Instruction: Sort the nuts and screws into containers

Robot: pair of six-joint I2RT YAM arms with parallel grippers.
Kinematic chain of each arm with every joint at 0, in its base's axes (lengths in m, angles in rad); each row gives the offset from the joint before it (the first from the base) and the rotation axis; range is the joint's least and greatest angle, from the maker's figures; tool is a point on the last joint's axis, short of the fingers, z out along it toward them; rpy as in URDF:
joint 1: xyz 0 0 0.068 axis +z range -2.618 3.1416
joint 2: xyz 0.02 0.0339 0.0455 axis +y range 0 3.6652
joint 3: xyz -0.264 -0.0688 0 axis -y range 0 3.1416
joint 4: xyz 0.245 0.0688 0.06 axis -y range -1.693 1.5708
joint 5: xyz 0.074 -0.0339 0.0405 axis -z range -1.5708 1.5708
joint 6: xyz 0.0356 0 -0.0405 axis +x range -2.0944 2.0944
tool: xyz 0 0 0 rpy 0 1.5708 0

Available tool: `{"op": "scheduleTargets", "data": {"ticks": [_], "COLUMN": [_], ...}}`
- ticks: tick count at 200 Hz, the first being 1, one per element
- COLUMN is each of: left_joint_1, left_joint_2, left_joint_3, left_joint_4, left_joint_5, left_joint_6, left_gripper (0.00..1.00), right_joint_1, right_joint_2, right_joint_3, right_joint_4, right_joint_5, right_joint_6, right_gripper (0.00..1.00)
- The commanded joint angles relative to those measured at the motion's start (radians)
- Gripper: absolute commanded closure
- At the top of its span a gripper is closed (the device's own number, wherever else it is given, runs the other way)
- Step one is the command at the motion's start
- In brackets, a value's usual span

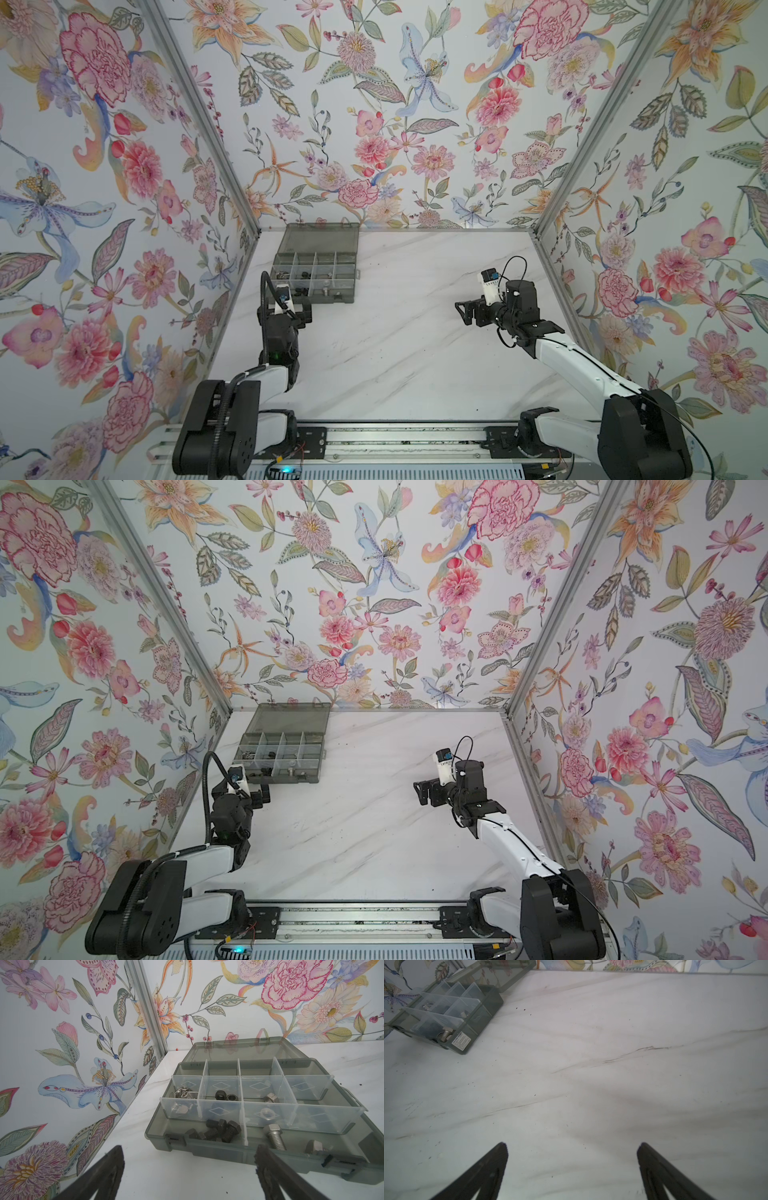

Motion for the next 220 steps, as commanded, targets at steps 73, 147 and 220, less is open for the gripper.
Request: {"op": "scheduleTargets", "data": {"ticks": [73,147,220], "left_joint_1": [0.014,0.008,0.007], "left_joint_2": [0.283,0.292,0.290], "left_joint_3": [-0.070,-0.068,-0.067], "left_joint_4": [0.496,0.525,0.523], "left_joint_5": [0.013,-0.003,-0.003], "left_joint_6": [-0.009,-0.002,0.001], "left_gripper": [0.00,0.01,0.01], "right_joint_1": [-0.116,-0.222,-0.191], "right_joint_2": [0.183,0.322,0.323], "right_joint_3": [-0.145,-0.156,-0.338], "right_joint_4": [0.538,0.738,1.040], "right_joint_5": [0.129,0.037,0.150], "right_joint_6": [-0.157,-0.074,-0.089], "right_gripper": [0.01,0.01,0.01]}}
